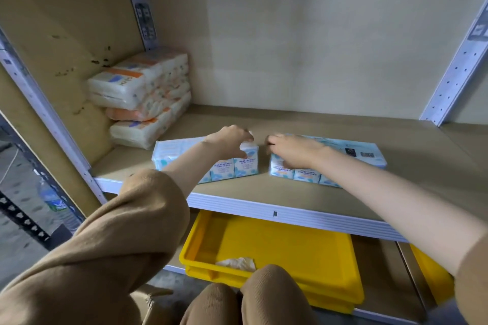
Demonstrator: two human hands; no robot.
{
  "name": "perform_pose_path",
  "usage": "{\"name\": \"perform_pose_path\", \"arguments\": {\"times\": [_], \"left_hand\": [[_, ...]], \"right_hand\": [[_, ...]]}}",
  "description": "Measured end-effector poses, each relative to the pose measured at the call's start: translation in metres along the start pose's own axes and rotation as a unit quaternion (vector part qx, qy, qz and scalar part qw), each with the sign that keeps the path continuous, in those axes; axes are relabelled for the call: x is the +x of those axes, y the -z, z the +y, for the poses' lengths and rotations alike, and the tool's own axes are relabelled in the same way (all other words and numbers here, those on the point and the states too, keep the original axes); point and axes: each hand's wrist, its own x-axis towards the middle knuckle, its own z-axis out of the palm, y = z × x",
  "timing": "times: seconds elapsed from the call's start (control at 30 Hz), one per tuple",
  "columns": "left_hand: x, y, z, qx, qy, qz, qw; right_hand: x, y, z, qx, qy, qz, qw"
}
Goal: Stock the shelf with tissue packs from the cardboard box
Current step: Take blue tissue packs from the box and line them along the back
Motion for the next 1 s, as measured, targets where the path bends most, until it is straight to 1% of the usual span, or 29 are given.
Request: {"name": "perform_pose_path", "arguments": {"times": [0.1, 0.17, 0.23, 0.27, 0.3, 0.37, 0.4, 0.43, 0.57, 0.67, 0.7, 0.73, 0.77, 0.8, 0.83, 0.9, 1.0], "left_hand": [[-0.001, -0.002, 0.000, -0.016, 0.002, 0.007, 1.000], [-0.002, -0.003, 0.000, -0.022, 0.001, 0.015, 1.000], [-0.004, -0.006, 0.001, -0.022, 0.003, 0.026, 0.999], [-0.005, -0.008, 0.000, -0.024, 0.005, 0.031, 0.999], [-0.006, -0.010, 0.000, -0.030, 0.007, 0.036, 0.999], [-0.009, -0.013, 0.000, -0.044, 0.013, 0.043, 0.998], [-0.010, -0.014, 0.000, -0.047, 0.015, 0.045, 0.998], [-0.010, -0.015, 0.000, -0.047, 0.015, 0.046, 0.998], [-0.010, -0.016, 0.001, -0.042, 0.016, 0.043, 0.998], [-0.010, -0.017, 0.002, -0.044, 0.018, 0.042, 0.998], [-0.010, -0.017, 0.002, -0.045, 0.018, 0.043, 0.998], [-0.010, -0.018, 0.002, -0.046, 0.017, 0.043, 0.998], [-0.010, -0.018, 0.002, -0.047, 0.016, 0.042, 0.998], [-0.010, -0.019, 0.002, -0.049, 0.015, 0.041, 0.998], [-0.011, -0.019, 0.001, -0.050, 0.014, 0.040, 0.998], [-0.013, -0.019, 0.000, -0.054, 0.010, 0.035, 0.998], [-0.017, -0.015, 0.000, -0.053, -0.005, 0.021, 0.998]], "right_hand": [[0.001, 0.000, 0.005, 0.008, -0.014, 0.039, 0.999], [-0.001, 0.006, 0.016, 0.061, -0.031, 0.078, 0.995], [-0.009, 0.020, 0.033, 0.152, -0.069, 0.155, 0.974], [-0.016, 0.030, 0.043, 0.190, -0.091, 0.214, 0.954], [-0.024, 0.039, 0.053, 0.222, -0.114, 0.283, 0.926], [-0.040, 0.051, 0.073, 0.290, -0.172, 0.410, 0.847], [-0.047, 0.050, 0.081, 0.327, -0.205, 0.455, 0.802], [-0.052, 0.045, 0.086, 0.358, -0.241, 0.483, 0.762], [-0.066, -0.003, 0.093, 0.452, -0.360, 0.527, 0.623], [-0.080, -0.038, 0.091, 0.529, -0.416, 0.534, 0.512], [-0.087, -0.047, 0.090, 0.549, -0.430, 0.529, 0.483], [-0.094, -0.058, 0.090, 0.563, -0.438, 0.523, 0.466], [-0.101, -0.068, 0.088, 0.576, -0.445, 0.513, 0.455], [-0.108, -0.080, 0.086, 0.584, -0.456, 0.496, 0.453], [-0.114, -0.091, 0.083, 0.586, -0.471, 0.471, 0.462], [-0.121, -0.111, 0.078, 0.590, -0.496, 0.404, 0.493], [-0.126, -0.120, 0.073, 0.598, -0.506, 0.297, 0.546]]}}
